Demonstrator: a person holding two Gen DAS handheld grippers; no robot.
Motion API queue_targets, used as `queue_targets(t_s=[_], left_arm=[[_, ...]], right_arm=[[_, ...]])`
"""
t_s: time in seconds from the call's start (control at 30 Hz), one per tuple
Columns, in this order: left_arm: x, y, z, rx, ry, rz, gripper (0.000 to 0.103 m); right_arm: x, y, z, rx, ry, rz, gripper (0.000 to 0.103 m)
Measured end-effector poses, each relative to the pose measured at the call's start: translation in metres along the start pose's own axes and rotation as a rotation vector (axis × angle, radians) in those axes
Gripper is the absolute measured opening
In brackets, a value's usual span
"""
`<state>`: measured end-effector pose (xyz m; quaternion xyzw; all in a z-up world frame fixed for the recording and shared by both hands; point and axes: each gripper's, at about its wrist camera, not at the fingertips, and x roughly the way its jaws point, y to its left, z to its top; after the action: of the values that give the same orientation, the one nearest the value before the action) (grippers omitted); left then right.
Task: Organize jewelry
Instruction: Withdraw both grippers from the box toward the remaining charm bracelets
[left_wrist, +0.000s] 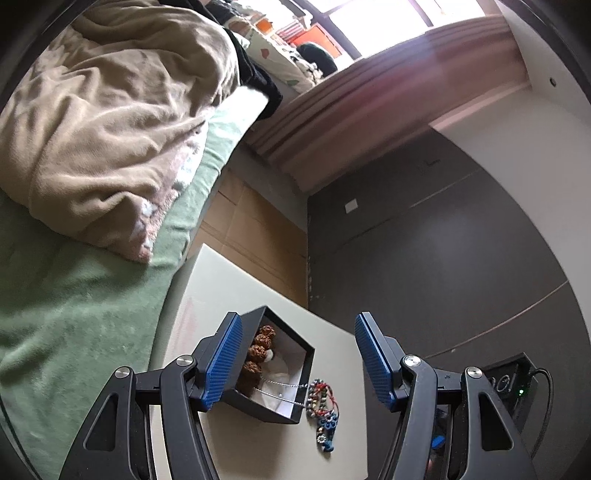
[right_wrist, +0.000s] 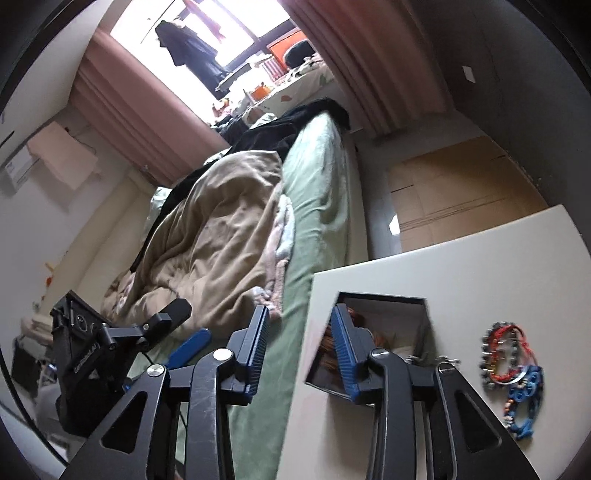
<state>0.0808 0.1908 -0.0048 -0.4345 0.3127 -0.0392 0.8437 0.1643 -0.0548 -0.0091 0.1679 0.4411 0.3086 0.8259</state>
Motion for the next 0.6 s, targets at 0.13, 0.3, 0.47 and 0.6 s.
queue_targets(t_s=[0.13,0.3,0.47,0.6], left_arm=[[0.014,-0.012,-0.013,0.042,0.039,0.015,0.064],[0.032,-0.032,-0.036,0.120,0.090,0.038,0.064],[0.047,-0.051,-0.062,0.196,0.131,0.053,0.064],[0.060,-0.066,-0.084,0.243,0.162,0.069,0.064]], right_arm=[[-0.027,-0.030,-0.008,0.051,-0.028,-0.035,0.047],[-0.055,-0.070,-0.022,0.125,-0.048,-0.070,0.056],[-0.077,-0.094,-0.034,0.183,-0.058,-0.094,0.057],[-0.093,-0.111,-0.048,0.217,-0.063,-0.133,0.057]])
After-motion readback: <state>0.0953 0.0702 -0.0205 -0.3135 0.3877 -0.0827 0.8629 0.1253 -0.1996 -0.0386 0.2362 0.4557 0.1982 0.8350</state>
